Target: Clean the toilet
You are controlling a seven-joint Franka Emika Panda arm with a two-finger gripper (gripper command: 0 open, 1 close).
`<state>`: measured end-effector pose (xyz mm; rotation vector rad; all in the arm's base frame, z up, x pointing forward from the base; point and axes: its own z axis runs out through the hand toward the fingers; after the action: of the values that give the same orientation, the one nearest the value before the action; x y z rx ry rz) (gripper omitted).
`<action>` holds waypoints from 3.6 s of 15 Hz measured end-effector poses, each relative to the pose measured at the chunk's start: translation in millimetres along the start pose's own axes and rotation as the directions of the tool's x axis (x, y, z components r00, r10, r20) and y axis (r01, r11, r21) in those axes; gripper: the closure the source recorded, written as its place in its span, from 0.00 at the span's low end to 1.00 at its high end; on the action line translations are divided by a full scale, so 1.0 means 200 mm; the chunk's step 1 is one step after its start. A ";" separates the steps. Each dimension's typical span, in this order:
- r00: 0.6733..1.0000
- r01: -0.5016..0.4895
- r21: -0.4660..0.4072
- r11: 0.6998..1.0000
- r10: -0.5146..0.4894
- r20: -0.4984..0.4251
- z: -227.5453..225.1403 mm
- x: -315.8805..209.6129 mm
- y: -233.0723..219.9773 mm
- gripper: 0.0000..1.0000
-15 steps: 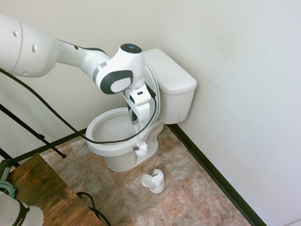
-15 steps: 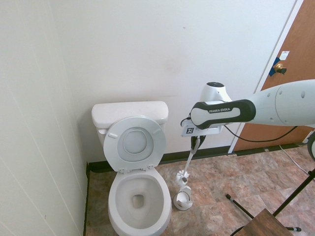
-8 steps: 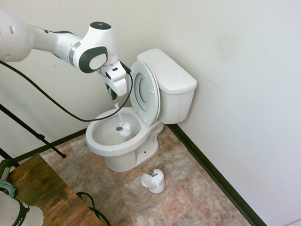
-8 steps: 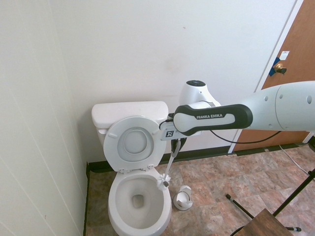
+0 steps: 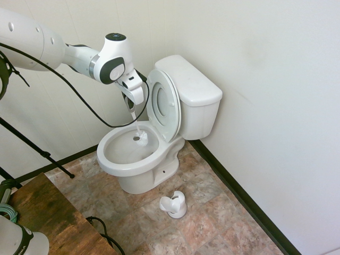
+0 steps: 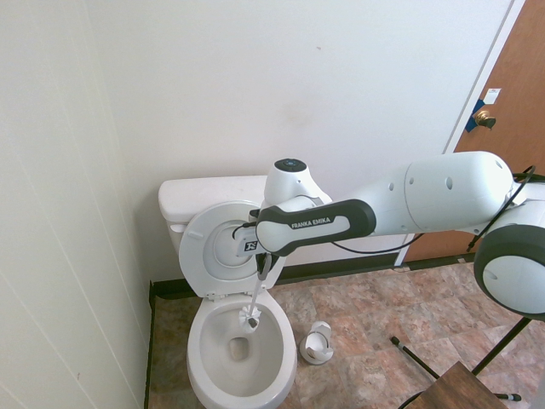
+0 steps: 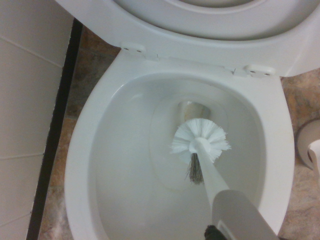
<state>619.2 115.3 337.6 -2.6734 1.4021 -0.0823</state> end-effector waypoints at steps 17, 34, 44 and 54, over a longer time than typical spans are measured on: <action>0.997 -0.050 -0.006 0.999 0.049 -0.057 0.67 -0.04 -0.27 1.00; 0.995 0.050 -0.042 0.998 -0.053 -0.082 0.90 -0.44 -0.55 1.00; 0.992 0.122 -0.138 0.983 -0.124 -0.007 1.03 -0.70 -0.20 1.00; 0.992 0.111 -0.162 0.981 -0.101 0.069 0.92 -0.60 0.20 1.00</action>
<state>537.0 206.8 151.0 -2.8576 1.3020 0.1100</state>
